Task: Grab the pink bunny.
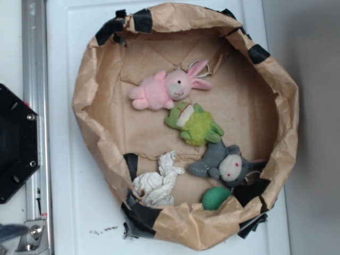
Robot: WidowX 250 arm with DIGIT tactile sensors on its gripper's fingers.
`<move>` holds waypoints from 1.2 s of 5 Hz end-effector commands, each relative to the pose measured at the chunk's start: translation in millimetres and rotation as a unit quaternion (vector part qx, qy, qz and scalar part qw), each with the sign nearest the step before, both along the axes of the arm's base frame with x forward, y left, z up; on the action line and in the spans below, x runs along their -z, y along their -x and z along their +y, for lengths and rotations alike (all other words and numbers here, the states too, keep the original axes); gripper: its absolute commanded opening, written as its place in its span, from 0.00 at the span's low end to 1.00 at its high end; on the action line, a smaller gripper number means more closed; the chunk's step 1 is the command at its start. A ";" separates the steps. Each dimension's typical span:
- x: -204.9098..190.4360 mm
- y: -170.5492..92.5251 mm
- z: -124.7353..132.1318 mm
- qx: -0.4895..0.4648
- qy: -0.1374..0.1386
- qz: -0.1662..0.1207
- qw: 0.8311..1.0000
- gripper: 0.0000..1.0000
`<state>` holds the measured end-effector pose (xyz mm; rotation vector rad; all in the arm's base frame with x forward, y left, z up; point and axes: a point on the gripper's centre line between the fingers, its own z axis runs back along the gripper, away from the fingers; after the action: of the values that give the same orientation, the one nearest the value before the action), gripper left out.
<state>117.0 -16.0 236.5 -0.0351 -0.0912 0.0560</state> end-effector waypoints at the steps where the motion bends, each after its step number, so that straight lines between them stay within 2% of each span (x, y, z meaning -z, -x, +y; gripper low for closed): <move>1: 0.0 0.0 0.0 0.000 0.000 0.000 1.000 1.00; 2: 50.0 -50.0 37.6 -0.050 0.010 0.083 0.995 1.00; 3: 96.4 -103.6 35.0 -0.040 0.010 0.050 0.998 1.00; 4: 133.7 -142.7 34.9 -0.041 0.000 0.050 0.998 1.00; 5: 158.6 -141.6 38.9 -0.038 -0.022 0.038 0.998 1.00; 6: 180.9 -130.6 51.8 -0.012 -0.045 0.039 0.998 1.00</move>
<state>241.3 31.5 47.8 0.0528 0.0142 0.0766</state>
